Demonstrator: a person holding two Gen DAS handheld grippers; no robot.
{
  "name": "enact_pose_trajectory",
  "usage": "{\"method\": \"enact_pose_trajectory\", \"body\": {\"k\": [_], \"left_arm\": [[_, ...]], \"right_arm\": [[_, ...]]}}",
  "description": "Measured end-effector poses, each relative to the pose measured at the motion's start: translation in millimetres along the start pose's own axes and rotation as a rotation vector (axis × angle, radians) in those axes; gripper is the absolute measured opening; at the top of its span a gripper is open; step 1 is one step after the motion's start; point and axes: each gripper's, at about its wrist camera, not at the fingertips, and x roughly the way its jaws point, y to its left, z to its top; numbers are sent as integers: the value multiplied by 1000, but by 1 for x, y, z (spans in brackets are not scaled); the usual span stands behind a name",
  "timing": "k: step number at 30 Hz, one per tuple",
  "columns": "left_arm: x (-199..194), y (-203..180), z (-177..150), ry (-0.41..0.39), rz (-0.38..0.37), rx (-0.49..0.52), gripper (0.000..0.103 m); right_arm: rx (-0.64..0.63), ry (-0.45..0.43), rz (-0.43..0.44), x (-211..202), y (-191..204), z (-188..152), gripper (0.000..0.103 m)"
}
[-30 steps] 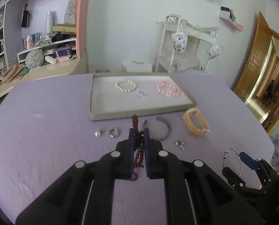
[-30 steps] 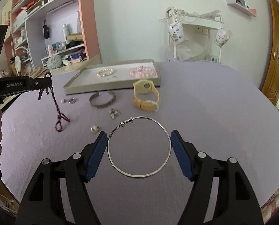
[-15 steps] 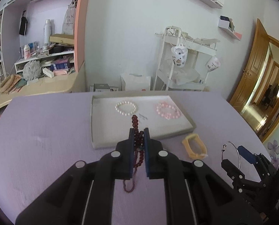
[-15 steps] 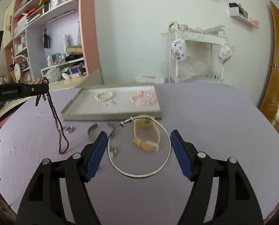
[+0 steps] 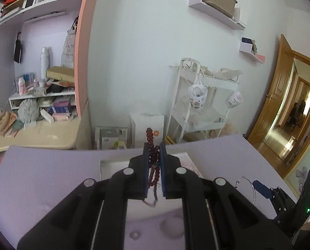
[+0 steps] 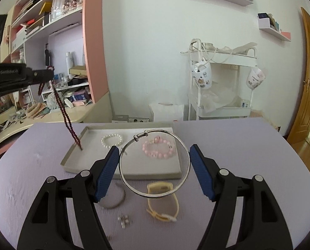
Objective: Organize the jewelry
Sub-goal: 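Lift the necklace with the left tool while the right tool carries the bangle to the tray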
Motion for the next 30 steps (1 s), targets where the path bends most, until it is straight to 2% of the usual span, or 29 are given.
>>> {"method": "enact_pose_trajectory", "body": {"k": [5, 15, 18, 19, 24, 26, 30], "left_arm": [[29, 6, 1, 35, 15, -1, 9], [94, 29, -26, 157, 42, -30, 11], [100, 33, -32, 167, 49, -22, 18], [101, 34, -33, 167, 59, -17, 23], [103, 43, -32, 157, 101, -15, 33], [102, 44, -30, 148, 127, -6, 46], [100, 52, -24, 133, 170, -15, 53]], "right_arm": [[-11, 16, 16, 17, 5, 7, 71], [-22, 63, 41, 55, 16, 8, 71], [-21, 76, 47, 65, 18, 8, 71], [-19, 82, 47, 69, 18, 8, 71], [-12, 108, 51, 90, 19, 7, 71], [-13, 125, 52, 100, 19, 5, 71], [-9, 171, 51, 122, 19, 2, 71]]}}
